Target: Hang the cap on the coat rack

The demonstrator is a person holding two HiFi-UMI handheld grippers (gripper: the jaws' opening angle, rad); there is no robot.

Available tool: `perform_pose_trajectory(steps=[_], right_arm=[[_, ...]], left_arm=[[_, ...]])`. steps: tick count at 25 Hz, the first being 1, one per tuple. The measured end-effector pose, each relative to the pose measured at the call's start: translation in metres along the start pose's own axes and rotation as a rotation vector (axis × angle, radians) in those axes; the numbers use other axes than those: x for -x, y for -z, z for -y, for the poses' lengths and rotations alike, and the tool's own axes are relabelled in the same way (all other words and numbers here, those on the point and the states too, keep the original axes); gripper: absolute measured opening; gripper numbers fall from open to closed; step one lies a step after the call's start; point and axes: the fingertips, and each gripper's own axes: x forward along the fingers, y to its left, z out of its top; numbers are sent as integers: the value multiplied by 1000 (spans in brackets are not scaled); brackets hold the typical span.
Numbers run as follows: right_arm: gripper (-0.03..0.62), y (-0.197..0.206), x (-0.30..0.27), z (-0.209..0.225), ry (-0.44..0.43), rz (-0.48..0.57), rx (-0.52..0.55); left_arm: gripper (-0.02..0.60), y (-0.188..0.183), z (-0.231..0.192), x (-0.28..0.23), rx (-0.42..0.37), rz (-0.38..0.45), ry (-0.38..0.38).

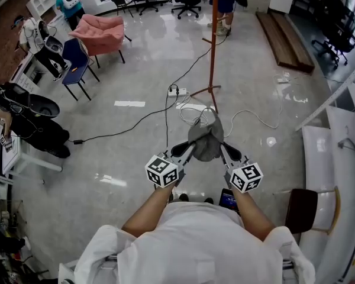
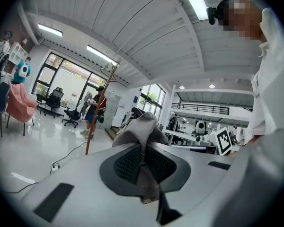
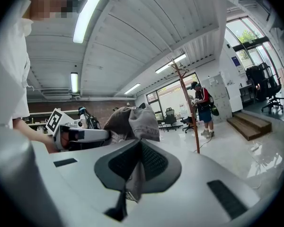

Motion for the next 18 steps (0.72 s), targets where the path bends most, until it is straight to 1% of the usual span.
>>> perform_pose_trajectory(steps=[4,10,14,18], right_arm=[[26,-5,9,1,-7,5,0],[26,-1,28,15,-10,8,-18],[26,-2,38,15,-14,6,-24],[26,6,47,19,-16,2,-23]], left_arm=[[43,-2,11,-1,-4,4,-5],[43,5,30,-11,-9,-6,-3],[43,8,39,-10,-5,-14,-6],[43,19,46,-12,4,-20,-8]])
